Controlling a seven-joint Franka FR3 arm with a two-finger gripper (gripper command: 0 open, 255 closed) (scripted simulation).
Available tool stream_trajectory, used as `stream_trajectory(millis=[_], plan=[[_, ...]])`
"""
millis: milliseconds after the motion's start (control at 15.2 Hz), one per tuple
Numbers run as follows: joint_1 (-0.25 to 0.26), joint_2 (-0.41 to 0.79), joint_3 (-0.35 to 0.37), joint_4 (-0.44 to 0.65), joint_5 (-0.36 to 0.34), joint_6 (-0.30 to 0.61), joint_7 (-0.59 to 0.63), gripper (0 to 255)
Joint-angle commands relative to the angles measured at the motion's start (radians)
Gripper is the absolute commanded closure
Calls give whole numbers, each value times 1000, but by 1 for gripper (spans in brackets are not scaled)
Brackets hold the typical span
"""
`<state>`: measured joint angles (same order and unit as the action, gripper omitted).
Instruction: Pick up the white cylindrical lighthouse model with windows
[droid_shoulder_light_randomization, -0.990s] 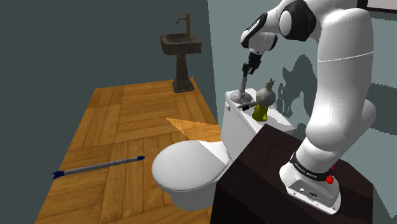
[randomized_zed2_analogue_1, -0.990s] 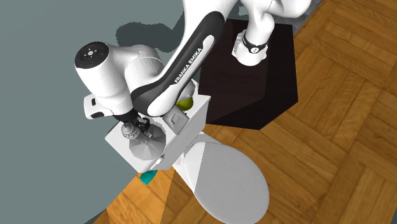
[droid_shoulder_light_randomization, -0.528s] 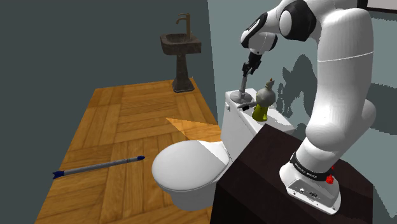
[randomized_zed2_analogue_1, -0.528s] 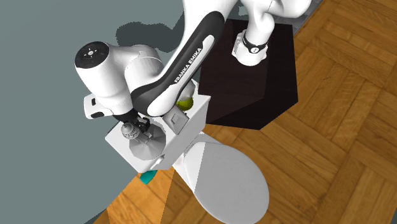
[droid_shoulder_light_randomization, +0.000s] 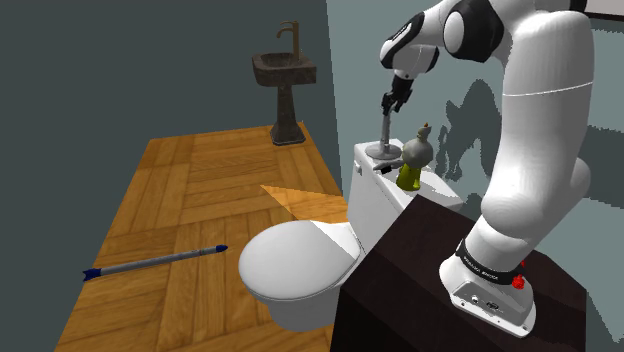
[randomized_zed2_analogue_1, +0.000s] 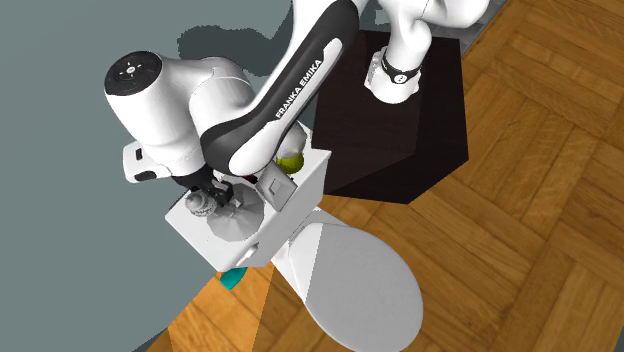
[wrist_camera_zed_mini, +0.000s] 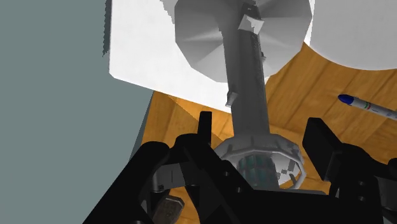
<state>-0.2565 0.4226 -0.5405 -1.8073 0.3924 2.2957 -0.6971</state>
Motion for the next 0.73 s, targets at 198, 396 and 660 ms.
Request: stream_trajectory(millis=[198,396,660], plan=[[9,-33,-16,27,-30,-54,22,255],[13,-50,-23,45,-45,-86,35,255],[16,-62,-28,59,-56,-109,43,255]])
